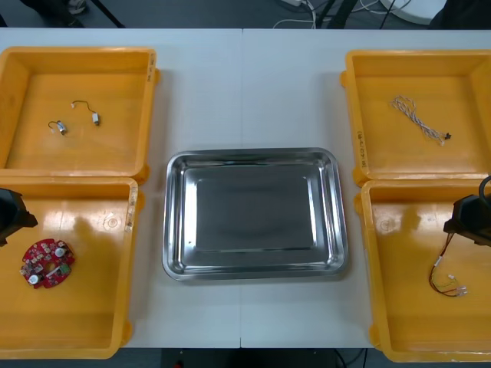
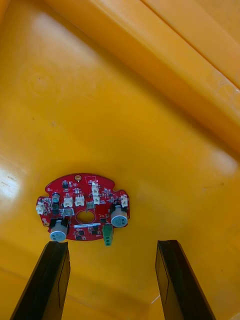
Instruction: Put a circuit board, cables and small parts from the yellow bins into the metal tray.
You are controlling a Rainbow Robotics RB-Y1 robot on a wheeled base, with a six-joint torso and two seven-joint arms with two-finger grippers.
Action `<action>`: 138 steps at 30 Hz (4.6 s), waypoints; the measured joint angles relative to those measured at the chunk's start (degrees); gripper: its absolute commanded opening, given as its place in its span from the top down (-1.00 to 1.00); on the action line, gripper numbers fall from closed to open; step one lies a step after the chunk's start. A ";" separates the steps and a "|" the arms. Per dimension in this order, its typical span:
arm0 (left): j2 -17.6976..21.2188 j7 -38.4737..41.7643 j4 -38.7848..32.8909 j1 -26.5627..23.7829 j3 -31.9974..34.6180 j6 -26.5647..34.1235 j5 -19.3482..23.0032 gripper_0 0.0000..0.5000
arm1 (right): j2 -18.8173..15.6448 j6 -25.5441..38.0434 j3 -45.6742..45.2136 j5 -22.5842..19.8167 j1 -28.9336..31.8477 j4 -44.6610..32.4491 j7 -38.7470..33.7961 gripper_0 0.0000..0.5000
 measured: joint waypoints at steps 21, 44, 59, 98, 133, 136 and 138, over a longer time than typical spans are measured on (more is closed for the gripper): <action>-0.37 0.42 -0.01 6.36 -7.40 -10.58 -3.06 -1.00 | 6.09 -2.55 0.00 5.45 5.79 -0.86 -0.40 -1.00; -0.37 0.74 -0.01 9.51 -11.53 -14.17 -4.60 -1.00 | 9.04 -7.60 0.00 7.51 6.21 1.67 -4.52 -1.00; -0.37 0.74 0.97 9.65 -13.20 -16.68 -6.50 -1.00 | 11.11 -7.60 0.00 7.88 7.37 1.72 -4.58 -1.00; -0.37 0.74 3.28 9.65 -16.86 -19.85 -9.08 0.99 | 12.07 -10.40 0.71 10.51 9.23 1.76 -7.47 1.00; -0.37 0.74 -5.17 0.48 -9.95 1.73 -6.55 0.99 | 9.91 13.47 -5.86 9.06 -3.92 -4.18 -7.46 1.00; -0.29 0.74 -6.82 -1.94 -9.74 5.24 -5.35 0.99 | 9.19 13.50 -6.73 8.37 -4.39 -7.19 -7.46 1.00; -0.14 0.74 -7.48 -3.48 -9.74 6.97 -3.78 1.00 | 8.57 13.52 -7.03 8.10 -4.49 -9.26 -7.46 1.00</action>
